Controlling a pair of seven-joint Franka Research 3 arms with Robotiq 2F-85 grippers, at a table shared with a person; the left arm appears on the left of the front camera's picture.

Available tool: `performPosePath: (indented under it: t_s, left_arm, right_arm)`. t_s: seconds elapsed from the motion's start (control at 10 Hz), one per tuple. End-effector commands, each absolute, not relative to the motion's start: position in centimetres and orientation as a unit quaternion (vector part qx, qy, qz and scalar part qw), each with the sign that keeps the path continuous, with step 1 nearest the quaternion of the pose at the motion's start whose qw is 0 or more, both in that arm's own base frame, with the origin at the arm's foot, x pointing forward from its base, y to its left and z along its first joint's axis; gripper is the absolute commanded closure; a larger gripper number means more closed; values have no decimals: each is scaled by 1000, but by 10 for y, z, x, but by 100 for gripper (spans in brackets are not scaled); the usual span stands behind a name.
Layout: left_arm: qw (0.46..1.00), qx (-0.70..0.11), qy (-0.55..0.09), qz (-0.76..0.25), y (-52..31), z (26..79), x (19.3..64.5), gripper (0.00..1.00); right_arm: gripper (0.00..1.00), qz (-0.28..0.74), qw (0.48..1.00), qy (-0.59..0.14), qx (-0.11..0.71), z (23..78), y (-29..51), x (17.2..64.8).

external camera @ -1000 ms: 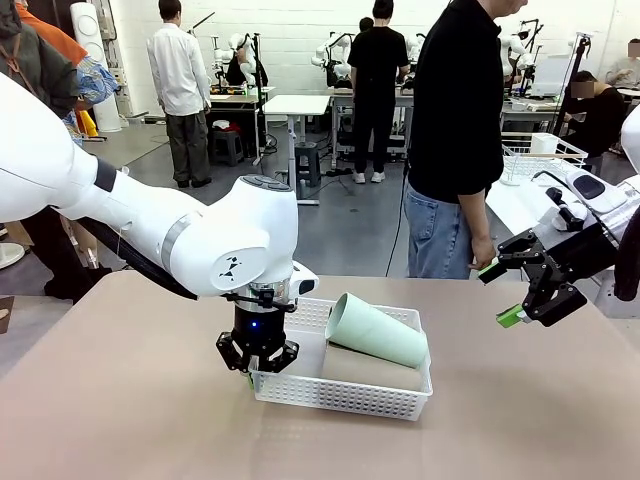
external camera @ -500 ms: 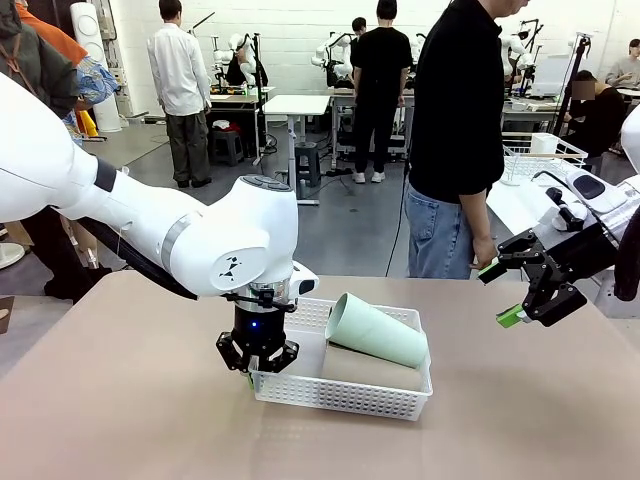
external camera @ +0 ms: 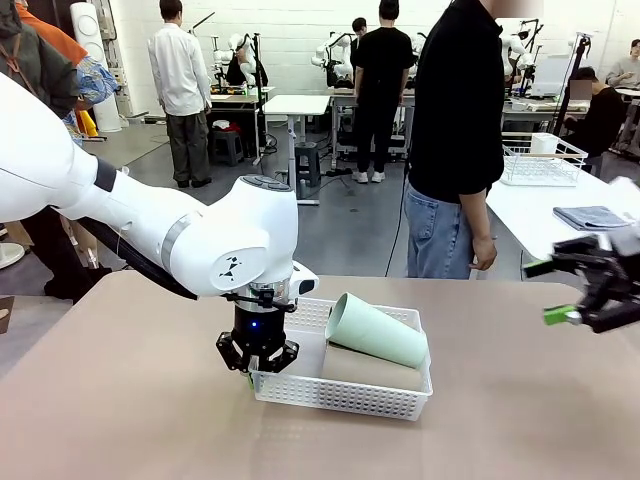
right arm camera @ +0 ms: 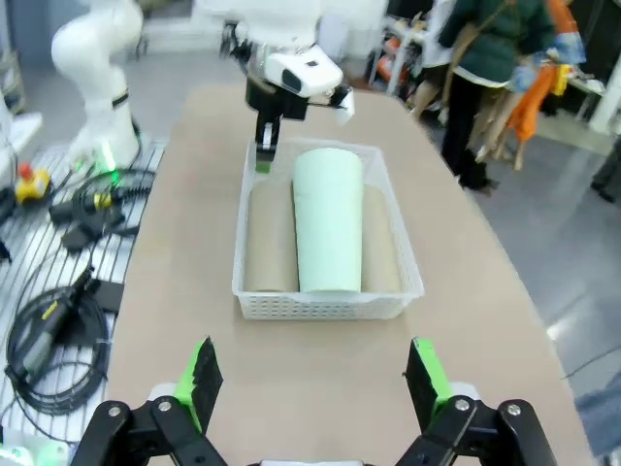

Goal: Clean and organize the cups into the basket.
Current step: Move the Organizing basket back to the left side of the table.

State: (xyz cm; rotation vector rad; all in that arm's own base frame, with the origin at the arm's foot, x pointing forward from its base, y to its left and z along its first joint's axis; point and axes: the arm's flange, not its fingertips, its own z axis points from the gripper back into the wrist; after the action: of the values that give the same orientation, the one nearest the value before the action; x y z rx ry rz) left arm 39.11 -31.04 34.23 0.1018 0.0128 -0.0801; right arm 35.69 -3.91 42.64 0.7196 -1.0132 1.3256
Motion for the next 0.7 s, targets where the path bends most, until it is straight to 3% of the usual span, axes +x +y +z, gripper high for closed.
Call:
performPosePath:
  t_s: [0.0, 0.1, 0.3, 0.4, 0.5, 0.6]
  left_arm:
    - [998, 56, 9, -39, -310, 341, 389, 100]
    - [998, 56, 9, -39, -310, 341, 389, 100]
    - [998, 56, 9, -39, -310, 341, 389, 100]
    - [998, 56, 9, -39, -310, 341, 389, 100]
    - [998, 56, 9, -39, -310, 341, 389, 100]
    - [998, 56, 9, -39, -310, 341, 389, 100]
  right_arm:
    - [0, 474, 671, -442, 360, 386, -79, 350]
    - [0, 425, 705, -414, 388, 378, -98, 335]
    - [0, 382, 713, -410, 422, 368, -130, 305]
    - [0, 388, 743, -404, 366, 369, -134, 298]
    - [0, 400, 710, -415, 404, 360, -134, 324]
    - [0, 400, 710, -415, 404, 360, -134, 324]
